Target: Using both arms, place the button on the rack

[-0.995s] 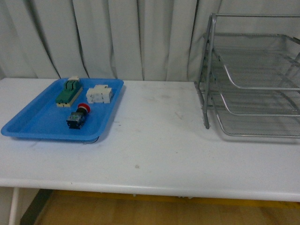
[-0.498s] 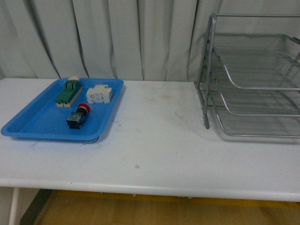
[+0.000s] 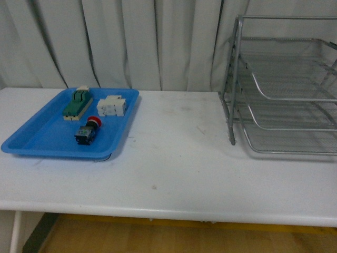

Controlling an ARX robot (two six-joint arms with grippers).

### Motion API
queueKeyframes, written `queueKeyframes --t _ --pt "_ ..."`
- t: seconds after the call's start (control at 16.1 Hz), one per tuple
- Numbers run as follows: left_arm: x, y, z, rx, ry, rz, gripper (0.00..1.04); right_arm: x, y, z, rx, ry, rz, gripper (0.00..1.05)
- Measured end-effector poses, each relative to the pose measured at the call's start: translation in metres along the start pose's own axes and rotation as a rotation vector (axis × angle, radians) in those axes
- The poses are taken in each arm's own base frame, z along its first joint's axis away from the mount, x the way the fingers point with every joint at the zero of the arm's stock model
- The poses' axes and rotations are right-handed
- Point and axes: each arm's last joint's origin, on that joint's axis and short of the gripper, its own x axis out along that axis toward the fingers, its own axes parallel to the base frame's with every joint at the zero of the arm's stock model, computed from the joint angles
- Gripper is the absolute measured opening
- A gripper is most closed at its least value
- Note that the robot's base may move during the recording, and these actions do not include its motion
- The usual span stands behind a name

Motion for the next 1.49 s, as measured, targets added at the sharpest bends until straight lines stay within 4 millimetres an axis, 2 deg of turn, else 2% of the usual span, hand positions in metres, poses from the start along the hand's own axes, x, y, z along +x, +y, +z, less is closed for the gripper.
queueKeyframes --t 0.06,0.19,0.25,0.31,0.37,0.44,0.62,0.75,0.87,1.12,1.49 --pt "0.0 0.0 0.0 0.0 0.0 0.0 0.98 0.02 -0.01 0.006 0.022 -0.034 -0.031 0.98" --pt "0.0 0.0 0.0 0.0 0.0 0.0 0.98 0.073 -0.05 0.009 0.178 -0.038 -0.113 0.98" --pt "0.0 0.0 0.0 0.0 0.0 0.0 0.98 0.099 -0.084 -0.016 0.434 0.015 -0.066 0.98" --pt "0.0 0.0 0.0 0.0 0.0 0.0 0.98 0.101 -0.086 -0.03 0.617 -0.013 0.015 0.98" --pt "0.0 0.0 0.0 0.0 0.0 0.0 0.98 0.102 -0.088 -0.045 0.765 0.008 -0.01 0.98" --pt "0.0 0.0 0.0 0.0 0.0 0.0 0.98 0.099 -0.095 -0.071 0.925 0.057 -0.088 0.98" --pt "0.0 0.0 0.0 0.0 0.0 0.0 0.98 0.094 -0.1 -0.121 1.168 0.145 -0.249 0.98" --pt "0.0 0.0 0.0 0.0 0.0 0.0 0.98 0.104 -0.094 -0.138 1.227 0.178 -0.254 0.98" --pt "0.0 0.0 0.0 0.0 0.0 0.0 0.98 0.111 -0.094 -0.146 1.239 0.198 -0.256 0.98" --pt "0.0 0.0 0.0 0.0 0.0 0.0 0.98 0.116 -0.094 -0.151 1.239 0.211 -0.256 0.98" --pt "0.0 0.0 0.0 0.0 0.0 0.0 0.98 0.138 -0.091 -0.158 1.201 0.24 -0.196 0.98"
